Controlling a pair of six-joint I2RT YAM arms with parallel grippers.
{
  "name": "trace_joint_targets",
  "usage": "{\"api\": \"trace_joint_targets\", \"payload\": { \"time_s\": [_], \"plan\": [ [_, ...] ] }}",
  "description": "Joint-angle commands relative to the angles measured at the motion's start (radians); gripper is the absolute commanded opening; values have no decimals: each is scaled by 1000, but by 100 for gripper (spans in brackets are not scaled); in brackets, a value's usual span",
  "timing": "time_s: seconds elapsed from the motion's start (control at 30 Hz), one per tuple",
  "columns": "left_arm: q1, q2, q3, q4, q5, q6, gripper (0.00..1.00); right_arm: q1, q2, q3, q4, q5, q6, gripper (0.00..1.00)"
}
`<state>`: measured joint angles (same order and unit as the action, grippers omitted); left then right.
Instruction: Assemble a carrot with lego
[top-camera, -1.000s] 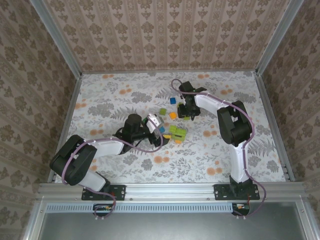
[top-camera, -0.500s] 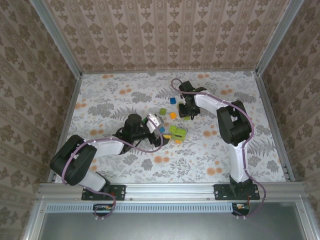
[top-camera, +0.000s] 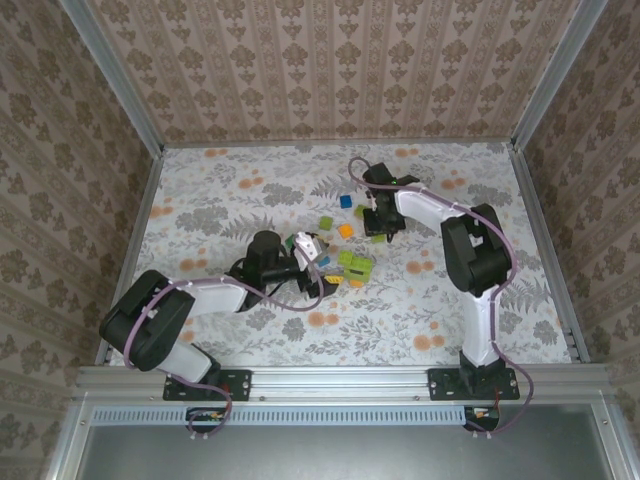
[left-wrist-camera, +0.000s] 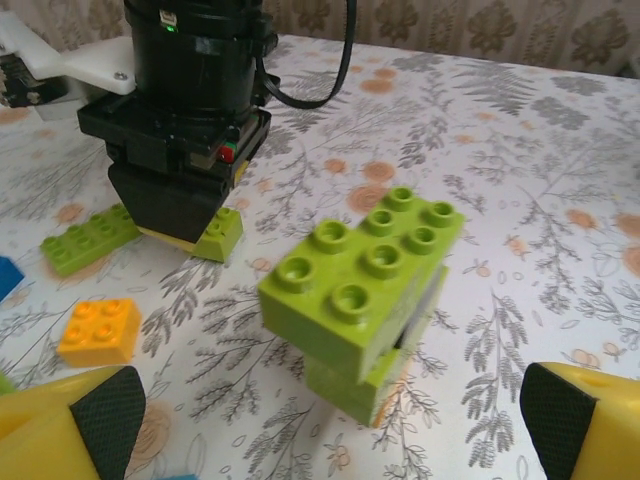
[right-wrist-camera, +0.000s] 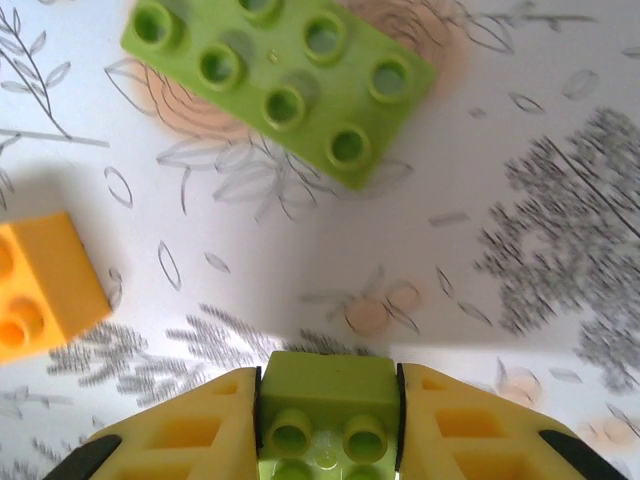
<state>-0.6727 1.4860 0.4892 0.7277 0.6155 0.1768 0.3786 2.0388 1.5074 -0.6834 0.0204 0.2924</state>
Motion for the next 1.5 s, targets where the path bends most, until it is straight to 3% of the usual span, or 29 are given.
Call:
{"api": "trace_joint_targets", "payload": {
  "time_s": [0.0,0.43,0.73,0.83,1.0,1.13,1.27,1.33,1.47],
  "plan": [
    [1,25,-9,104,87,53,100,-9,-123,-57,-25,19,10,28],
    [5,218,124,154,157,70,100,-10,-356,-246,-35,46,24,27],
    [-4,293,217,115,323,64,100,-10,-402,-279,-48,48,29,27],
    [-16,310,268,24,381,87,100,-10,-404,-283,-45,52,27,27],
    [-44,319,291,-25,369,117,100,-12,-396,-288,-36,42,29,27],
    [-51,326,306,-58,372,129,89,-11,-398,-283,-39,39,29,27],
    [-53,335,320,-105,375,145,64,-12,-411,-277,-49,39,29,27],
    [-54,335,318,-106,371,147,59,-11,-419,-274,-55,38,27,27],
    [-54,339,312,-98,354,146,61,-12,-438,-276,-64,36,31,27]
  ]
}}
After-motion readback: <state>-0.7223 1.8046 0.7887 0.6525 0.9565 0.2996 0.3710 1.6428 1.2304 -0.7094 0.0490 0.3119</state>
